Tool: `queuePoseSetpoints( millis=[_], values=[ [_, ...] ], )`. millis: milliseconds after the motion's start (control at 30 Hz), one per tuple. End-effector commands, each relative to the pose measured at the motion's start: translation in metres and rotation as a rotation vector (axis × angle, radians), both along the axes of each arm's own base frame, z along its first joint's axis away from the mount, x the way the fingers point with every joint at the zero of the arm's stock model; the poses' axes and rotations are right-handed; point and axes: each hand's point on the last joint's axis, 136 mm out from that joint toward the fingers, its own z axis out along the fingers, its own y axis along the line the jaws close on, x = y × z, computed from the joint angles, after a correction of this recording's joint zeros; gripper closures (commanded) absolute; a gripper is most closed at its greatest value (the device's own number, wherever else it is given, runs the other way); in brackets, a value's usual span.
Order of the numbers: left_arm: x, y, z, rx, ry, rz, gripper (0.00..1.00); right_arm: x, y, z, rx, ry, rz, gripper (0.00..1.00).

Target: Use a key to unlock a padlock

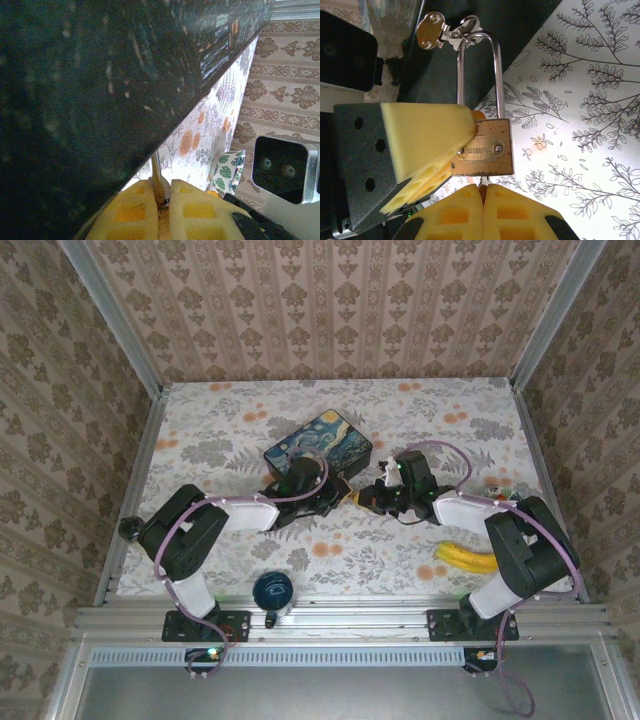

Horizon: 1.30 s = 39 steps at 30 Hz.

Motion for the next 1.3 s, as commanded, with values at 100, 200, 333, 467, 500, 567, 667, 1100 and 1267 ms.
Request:
queuePoseSetpoints(
  millis=[100, 200, 333, 467, 500, 567, 667, 1100, 1267],
  values=[
    [-0.046, -0.004, -0.016, -0.010, 0.167, -0.125, 0.76, 0.035, -0.009, 0.007, 0.017, -0.067, -0.120, 1.00],
    [-0.044, 0.000, -0.010, 0.005, 0.139, -0.120, 0.71, 0.036, -0.008, 0.005, 0.024, -0.067, -0.117, 1.00],
    [-0.041, 0.006, 0.001, 0.029, 0.098, -0.116, 0.59, 0.039, -0.008, 0.002, 0.021, -0.062, -0.121, 1.00],
    [-0.039, 0.015, 0.011, 0.051, 0.054, -0.096, 0.47, 0.040, -0.009, -0.002, 0.015, -0.060, -0.126, 1.00],
    [-0.039, 0.018, 0.014, 0.057, 0.042, -0.090, 0.40, 0.041, -0.010, -0.003, 0.011, -0.060, -0.126, 1.00],
    [-0.037, 0.024, 0.021, 0.070, 0.011, -0.078, 0.27, 0.041, -0.011, -0.004, 0.001, -0.061, -0.125, 1.00],
    [-0.033, 0.033, 0.037, 0.100, -0.052, -0.070, 0.12, 0.041, -0.011, -0.005, -0.001, -0.057, -0.121, 1.00],
    [0.006, 0.107, 0.116, 0.786, -0.647, -0.152, 0.00, 0.044, -0.009, 0.002, 0.000, -0.075, -0.103, 1.00],
    [0.021, 0.103, 0.098, 0.951, -0.672, -0.273, 0.00, 0.044, -0.009, 0.004, -0.001, -0.078, -0.101, 1.00]
  ],
)
